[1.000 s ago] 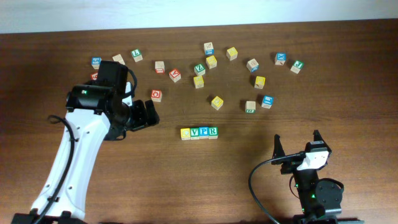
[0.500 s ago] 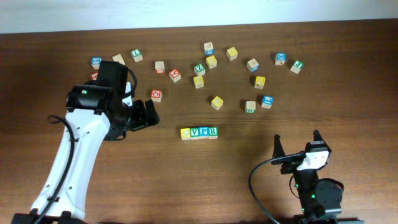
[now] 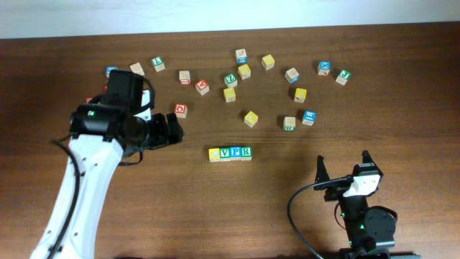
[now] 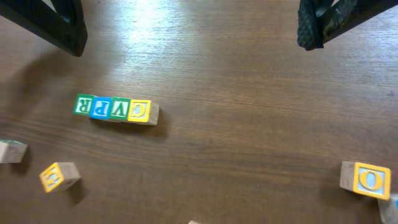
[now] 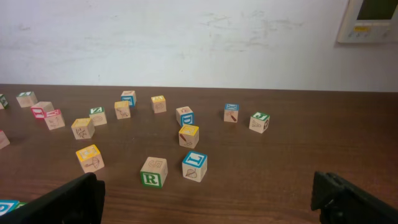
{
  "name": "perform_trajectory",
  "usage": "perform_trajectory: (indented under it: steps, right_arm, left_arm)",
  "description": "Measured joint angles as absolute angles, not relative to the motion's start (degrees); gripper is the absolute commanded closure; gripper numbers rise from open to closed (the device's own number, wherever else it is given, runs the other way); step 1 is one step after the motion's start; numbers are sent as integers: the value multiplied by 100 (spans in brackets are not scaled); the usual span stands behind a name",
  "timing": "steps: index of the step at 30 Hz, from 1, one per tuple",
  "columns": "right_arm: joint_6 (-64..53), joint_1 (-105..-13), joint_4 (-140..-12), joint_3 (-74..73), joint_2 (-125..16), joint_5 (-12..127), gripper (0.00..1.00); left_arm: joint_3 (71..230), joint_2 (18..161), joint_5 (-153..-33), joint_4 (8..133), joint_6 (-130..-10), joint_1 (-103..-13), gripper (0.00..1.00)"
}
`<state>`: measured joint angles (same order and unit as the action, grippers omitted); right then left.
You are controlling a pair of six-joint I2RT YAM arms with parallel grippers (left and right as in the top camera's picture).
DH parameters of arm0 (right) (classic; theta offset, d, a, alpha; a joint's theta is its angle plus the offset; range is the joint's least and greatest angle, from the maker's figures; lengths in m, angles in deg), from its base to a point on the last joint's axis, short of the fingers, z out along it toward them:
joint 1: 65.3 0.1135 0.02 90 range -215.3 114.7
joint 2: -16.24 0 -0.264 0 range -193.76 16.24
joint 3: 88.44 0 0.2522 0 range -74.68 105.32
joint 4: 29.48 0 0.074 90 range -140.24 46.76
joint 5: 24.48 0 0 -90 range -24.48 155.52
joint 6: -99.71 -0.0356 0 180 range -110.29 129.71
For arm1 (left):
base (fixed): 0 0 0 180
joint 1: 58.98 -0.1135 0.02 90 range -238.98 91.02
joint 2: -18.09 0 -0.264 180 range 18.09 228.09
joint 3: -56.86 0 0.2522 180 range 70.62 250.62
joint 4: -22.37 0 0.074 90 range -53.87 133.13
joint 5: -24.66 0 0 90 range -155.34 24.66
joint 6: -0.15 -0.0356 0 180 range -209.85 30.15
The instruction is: Spell out CVPR
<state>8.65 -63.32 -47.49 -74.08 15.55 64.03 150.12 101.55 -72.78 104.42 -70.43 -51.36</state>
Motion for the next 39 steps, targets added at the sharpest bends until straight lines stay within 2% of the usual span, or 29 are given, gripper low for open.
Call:
perform_trajectory:
  steps: [13,23,26,31,39]
  right_arm:
    - [865,-6332,-4749,-7406,1555,6409,2]
    - [863,-6330,-4749,-7408,1555,6422,2]
    - [865,-6324,-4749,-7406,1560,6422,2]
    - [865,-6322,-4749,-7406,1562,6422,2]
    - [863,-6322,-4749,-7406,1560,6422,2]
  left_arm:
    - [14720,9115,-7466,10318,-8027,-5136,1]
    - [13174,7618,-8456,8967,-9148,-5136,1]
    - [12499,6872,-8539,8414,-9246,-5136,1]
    - [11909,6083,-8520,8233,-9264,-5136,1]
    - [11828,5639,-8483,8209,-9275,-5206,1]
